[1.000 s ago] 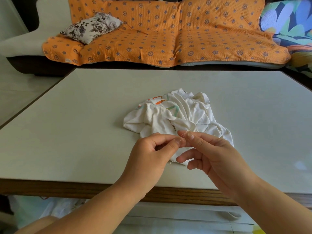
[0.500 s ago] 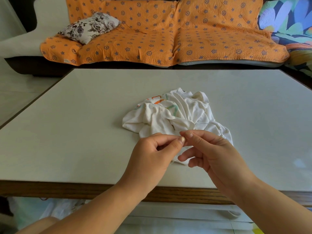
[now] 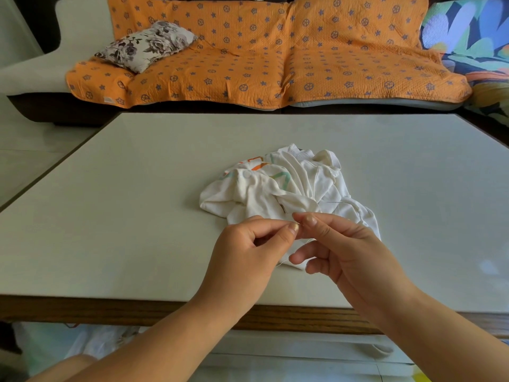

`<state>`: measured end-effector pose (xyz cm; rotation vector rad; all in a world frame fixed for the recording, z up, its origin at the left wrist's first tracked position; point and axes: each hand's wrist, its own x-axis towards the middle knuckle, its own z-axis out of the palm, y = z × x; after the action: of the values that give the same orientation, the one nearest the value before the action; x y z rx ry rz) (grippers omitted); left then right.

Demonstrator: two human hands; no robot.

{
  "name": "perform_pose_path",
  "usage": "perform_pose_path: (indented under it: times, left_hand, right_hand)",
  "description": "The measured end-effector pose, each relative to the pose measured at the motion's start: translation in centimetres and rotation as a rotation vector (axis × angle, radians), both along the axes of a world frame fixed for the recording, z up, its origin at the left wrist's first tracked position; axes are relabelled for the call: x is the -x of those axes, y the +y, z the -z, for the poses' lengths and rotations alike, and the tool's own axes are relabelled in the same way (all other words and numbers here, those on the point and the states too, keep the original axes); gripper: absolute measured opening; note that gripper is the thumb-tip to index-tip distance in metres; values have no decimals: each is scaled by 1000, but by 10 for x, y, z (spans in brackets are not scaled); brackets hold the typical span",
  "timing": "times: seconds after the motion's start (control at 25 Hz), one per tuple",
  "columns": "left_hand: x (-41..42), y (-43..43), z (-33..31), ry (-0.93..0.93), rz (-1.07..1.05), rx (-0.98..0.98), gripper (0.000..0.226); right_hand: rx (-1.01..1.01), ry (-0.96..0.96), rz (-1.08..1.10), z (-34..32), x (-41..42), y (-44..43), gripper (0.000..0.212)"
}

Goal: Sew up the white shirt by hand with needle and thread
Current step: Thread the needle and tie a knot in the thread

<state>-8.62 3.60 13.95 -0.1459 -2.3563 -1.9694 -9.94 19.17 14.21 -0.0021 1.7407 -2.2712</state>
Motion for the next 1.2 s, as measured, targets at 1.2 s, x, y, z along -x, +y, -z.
perform_pose_path:
  times: [1.2]
  left_hand:
    - [0,-2,3,119,-40,-23,13]
  right_hand:
    - [164,-51,-122,-2,3,10,36]
